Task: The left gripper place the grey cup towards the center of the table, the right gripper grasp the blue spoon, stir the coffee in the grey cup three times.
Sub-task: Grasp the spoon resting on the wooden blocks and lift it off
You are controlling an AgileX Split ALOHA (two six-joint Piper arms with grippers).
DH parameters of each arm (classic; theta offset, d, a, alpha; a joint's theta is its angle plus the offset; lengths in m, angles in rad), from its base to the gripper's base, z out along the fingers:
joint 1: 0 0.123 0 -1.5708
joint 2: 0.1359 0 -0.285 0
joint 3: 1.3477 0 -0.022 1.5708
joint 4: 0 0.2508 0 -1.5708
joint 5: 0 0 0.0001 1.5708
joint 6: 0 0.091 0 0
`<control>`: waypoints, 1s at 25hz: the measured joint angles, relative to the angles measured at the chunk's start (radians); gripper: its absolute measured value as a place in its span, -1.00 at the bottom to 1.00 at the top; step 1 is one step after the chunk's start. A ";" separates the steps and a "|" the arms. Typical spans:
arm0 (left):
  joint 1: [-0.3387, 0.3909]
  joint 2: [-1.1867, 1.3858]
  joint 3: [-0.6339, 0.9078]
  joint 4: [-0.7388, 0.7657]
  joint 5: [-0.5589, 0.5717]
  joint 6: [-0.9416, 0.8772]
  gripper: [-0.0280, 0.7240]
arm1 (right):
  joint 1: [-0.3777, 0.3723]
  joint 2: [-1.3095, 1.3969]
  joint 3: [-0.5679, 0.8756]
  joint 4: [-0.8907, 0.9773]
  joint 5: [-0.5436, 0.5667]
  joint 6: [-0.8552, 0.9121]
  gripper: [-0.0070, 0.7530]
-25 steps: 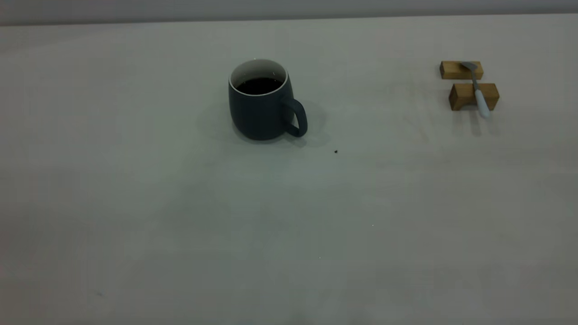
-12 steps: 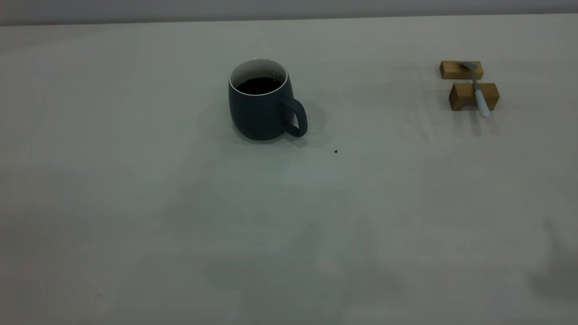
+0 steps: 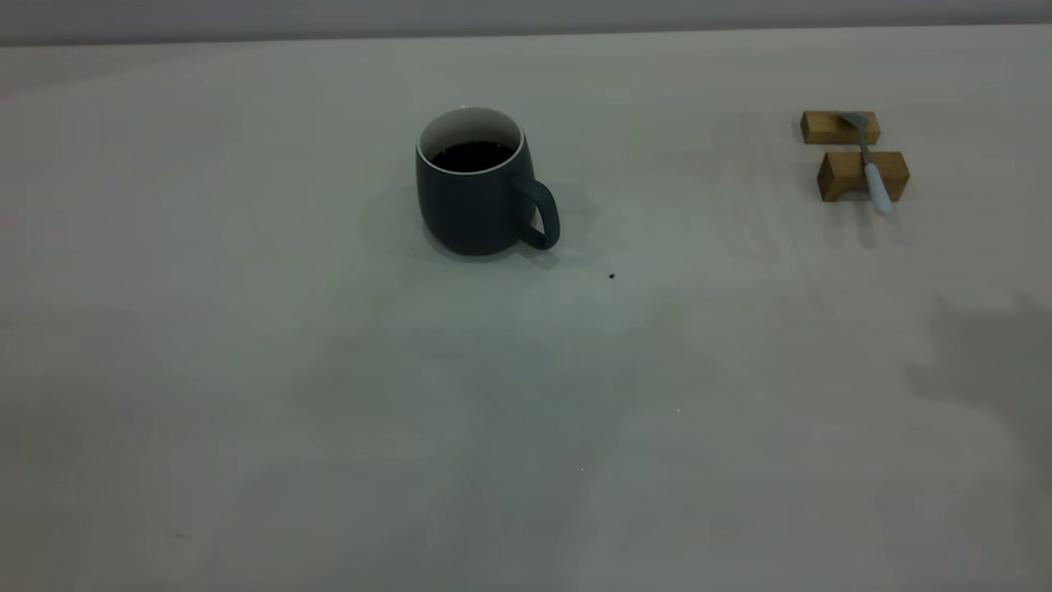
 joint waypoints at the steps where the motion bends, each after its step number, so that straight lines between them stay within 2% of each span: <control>1: 0.000 0.000 0.000 0.000 0.000 0.000 0.63 | 0.000 0.025 0.000 0.010 -0.022 0.000 0.54; 8: 0.000 0.000 0.000 0.000 0.000 0.000 0.63 | 0.005 0.190 -0.003 0.018 -0.121 -0.021 0.54; 14: 0.000 0.000 0.000 0.000 0.000 0.000 0.63 | 0.074 0.352 -0.009 0.018 -0.252 -0.137 0.54; 17: 0.000 0.000 0.000 0.000 0.000 0.000 0.63 | 0.076 0.419 -0.032 0.051 -0.255 -0.137 0.54; 25: 0.000 0.000 0.000 0.000 0.000 0.000 0.63 | 0.085 0.561 -0.148 0.069 -0.151 -0.135 0.54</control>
